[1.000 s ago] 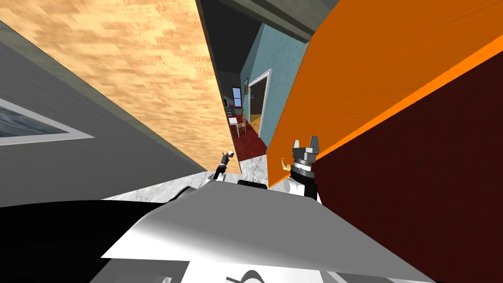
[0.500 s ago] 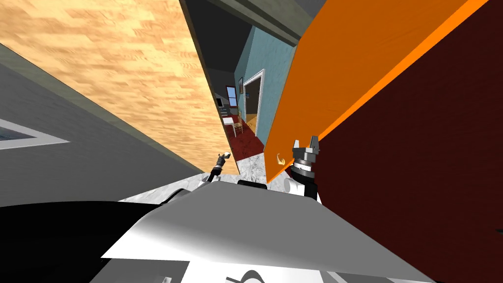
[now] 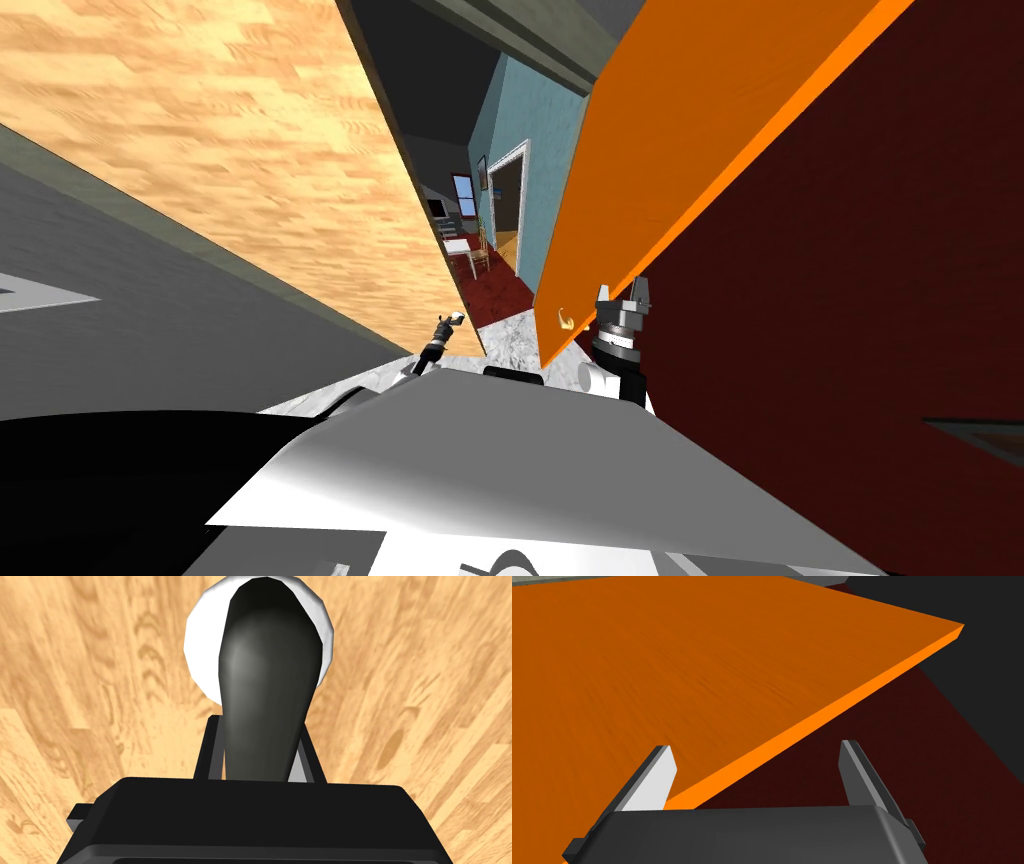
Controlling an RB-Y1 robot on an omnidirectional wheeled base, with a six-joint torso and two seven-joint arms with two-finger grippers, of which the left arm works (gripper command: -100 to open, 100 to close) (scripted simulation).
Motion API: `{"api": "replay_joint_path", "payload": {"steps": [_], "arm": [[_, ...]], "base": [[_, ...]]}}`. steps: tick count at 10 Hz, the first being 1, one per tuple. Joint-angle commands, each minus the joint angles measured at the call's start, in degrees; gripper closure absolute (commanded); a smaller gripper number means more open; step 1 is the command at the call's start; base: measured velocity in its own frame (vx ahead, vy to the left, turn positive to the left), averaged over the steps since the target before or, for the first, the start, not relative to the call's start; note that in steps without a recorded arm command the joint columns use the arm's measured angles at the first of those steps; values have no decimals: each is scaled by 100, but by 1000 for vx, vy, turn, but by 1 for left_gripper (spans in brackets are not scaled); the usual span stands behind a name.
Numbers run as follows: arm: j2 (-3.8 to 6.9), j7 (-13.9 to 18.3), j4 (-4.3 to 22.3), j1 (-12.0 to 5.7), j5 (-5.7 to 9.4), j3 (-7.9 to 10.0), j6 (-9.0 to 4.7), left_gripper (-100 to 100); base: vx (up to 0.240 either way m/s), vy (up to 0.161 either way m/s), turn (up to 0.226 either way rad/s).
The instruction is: Pull the door open
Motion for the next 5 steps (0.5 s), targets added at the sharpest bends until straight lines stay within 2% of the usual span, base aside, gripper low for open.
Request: {"api": "replay_joint_path", "payload": {"steps": [1, 4, 5], "arm": [[86, 106, -4, 96, -28, -108, -149, 100], [182, 226, -9, 203, -60, -230, -317, 100], [260, 323, -13, 291, -86, -328, -453, 100]], "base": [[-136, 40, -163], [-187, 29, -104], [-211, 46, -124]]}}
